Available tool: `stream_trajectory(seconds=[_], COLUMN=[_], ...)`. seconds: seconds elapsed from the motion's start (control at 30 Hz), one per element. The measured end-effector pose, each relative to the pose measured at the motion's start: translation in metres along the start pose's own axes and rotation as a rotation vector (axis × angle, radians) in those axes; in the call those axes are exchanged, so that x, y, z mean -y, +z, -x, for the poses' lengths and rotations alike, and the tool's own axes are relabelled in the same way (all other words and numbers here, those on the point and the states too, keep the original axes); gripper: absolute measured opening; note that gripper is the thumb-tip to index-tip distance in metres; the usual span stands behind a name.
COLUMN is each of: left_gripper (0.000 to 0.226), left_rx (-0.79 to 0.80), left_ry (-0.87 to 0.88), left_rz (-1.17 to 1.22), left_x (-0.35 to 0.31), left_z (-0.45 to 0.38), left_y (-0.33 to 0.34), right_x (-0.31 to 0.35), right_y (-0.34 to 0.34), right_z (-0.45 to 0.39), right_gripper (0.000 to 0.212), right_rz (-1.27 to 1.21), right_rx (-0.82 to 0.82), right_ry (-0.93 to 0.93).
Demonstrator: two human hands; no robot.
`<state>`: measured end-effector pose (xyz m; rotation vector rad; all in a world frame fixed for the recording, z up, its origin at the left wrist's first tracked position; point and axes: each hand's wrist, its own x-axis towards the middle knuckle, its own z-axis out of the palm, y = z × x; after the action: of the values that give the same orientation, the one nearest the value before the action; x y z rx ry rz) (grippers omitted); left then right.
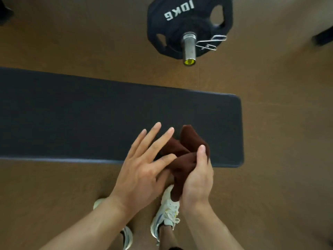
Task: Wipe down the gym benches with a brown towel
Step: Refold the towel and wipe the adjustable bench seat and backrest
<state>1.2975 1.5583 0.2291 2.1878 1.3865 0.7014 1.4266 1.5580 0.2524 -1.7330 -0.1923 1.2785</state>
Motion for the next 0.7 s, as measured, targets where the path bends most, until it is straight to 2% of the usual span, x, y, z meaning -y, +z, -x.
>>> stream_trajectory(seconds=[0.07,0.1,0.13,0.17,0.23,0.3,0.4,0.47,0.57,0.7], left_gripper=[0.022,0.016,0.007,0.009,0.017,0.027,0.041,0.043,0.041,0.043], left_rx=[0.165,0.256,0.356,0.430,0.482,0.466,0.444,0.530,0.809,0.926], left_ry=[-0.016,-0.100,-0.220,-0.354,-0.591,-0.666,-0.688,-0.833,-0.997,-1.119], left_rz=[0.170,0.279,0.380,0.461,0.516,0.362,-0.069,-0.144,-0.133,0.029], left_x=[-0.027,-0.042,-0.056,-0.067,-0.080,-0.078,-0.050,-0.022,0.010,0.030], left_z=[-0.018,-0.028,-0.037,-0.046,-0.064,-0.081,-0.105,-0.121,-0.136,-0.150], left_y=[0.008,0.011,0.015,0.022,0.039,0.054,0.059,0.050,0.044,0.050], right_x=[0.016,0.024,0.033,0.041,0.053,0.057,0.041,0.016,-0.002,0.013], right_y=[-0.022,-0.033,-0.044,-0.055,-0.076,-0.094,-0.101,-0.101,-0.101,-0.095], right_z=[-0.010,-0.015,-0.020,-0.027,-0.050,-0.085,-0.139,-0.157,-0.165,-0.183], right_gripper=[0.038,0.037,0.037,0.038,0.048,0.064,0.087,0.090,0.089,0.083], right_rz=[-0.105,-0.117,-0.100,-0.063,0.113,0.510,1.075,1.311,1.438,1.494], right_rx=[-0.178,-0.272,-0.362,-0.423,-0.453,-0.367,-0.064,0.001,-0.083,-0.032], right_ry=[-0.070,-0.124,-0.205,-0.310,-0.498,-0.546,-0.313,-0.293,-0.385,-0.437])
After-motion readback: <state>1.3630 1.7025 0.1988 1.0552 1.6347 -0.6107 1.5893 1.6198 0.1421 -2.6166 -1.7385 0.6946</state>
